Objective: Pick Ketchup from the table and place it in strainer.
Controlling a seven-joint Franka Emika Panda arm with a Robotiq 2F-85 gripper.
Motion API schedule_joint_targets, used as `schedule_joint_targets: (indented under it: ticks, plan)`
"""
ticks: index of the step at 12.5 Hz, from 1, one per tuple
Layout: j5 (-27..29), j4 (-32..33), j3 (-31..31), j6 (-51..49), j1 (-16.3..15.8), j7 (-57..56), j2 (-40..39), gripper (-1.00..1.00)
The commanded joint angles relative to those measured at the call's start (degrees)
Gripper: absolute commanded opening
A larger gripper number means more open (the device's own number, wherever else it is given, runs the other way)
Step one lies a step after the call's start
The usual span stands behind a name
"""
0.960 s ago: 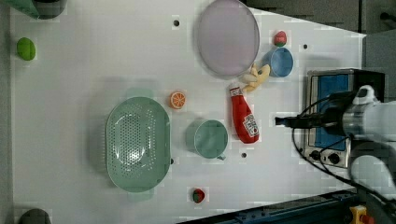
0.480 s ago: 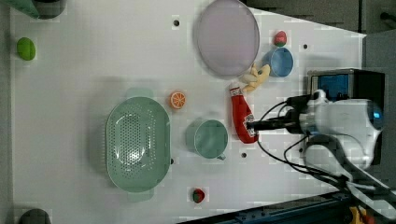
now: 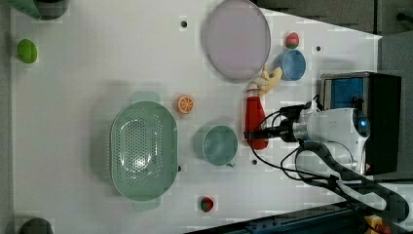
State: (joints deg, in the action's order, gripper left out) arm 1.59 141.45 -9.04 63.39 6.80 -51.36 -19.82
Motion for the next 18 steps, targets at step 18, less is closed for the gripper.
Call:
schedule_joint_targets:
  ticks: [18]
  plan:
    - [4.02, -11.2, -14.8, -34.78, -2.49, 19.6, 29.92, 0.29]
